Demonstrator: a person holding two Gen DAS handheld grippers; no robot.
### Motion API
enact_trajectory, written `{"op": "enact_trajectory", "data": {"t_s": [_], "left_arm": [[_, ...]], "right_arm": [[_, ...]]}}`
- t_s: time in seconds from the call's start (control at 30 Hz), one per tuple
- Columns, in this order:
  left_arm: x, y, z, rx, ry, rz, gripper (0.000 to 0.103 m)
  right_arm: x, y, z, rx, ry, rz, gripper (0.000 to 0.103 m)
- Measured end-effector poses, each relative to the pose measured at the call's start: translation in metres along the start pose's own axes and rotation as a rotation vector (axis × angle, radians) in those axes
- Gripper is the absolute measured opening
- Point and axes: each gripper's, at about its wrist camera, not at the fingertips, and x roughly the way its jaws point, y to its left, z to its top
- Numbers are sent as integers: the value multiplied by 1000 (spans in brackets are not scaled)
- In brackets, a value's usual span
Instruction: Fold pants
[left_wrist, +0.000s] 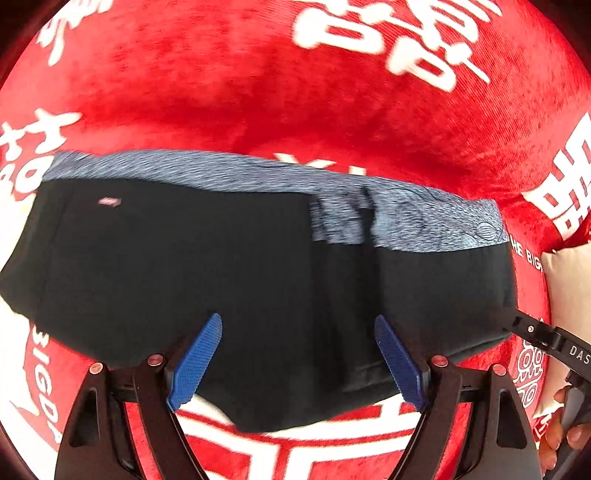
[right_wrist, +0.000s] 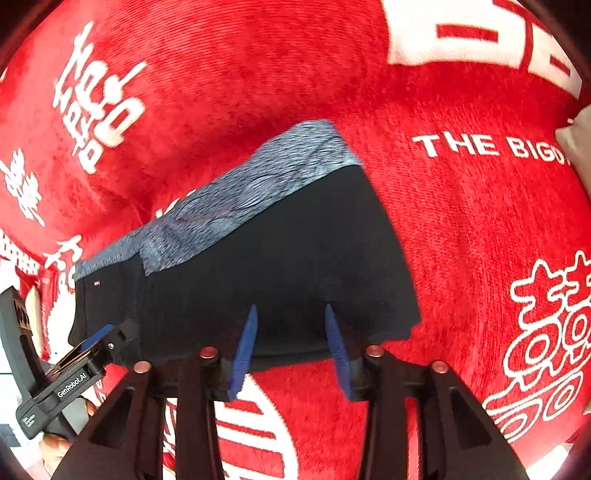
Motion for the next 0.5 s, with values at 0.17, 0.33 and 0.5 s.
{"op": "enact_trajectory", "data": {"t_s": [0.17,0.33,0.5], "left_arm": [[-15,36,-14,-68,-28,-16,100],[-23,69,-27,-122,-41,-19,101],[-30,101,-37,-195,-45,-25,101]], "right_arm": [[-1,31,-12,-46,8,-16,57],[7,72,-24,-136,28,-33,65],[19,107,-30,-224,50,-64,80]]}}
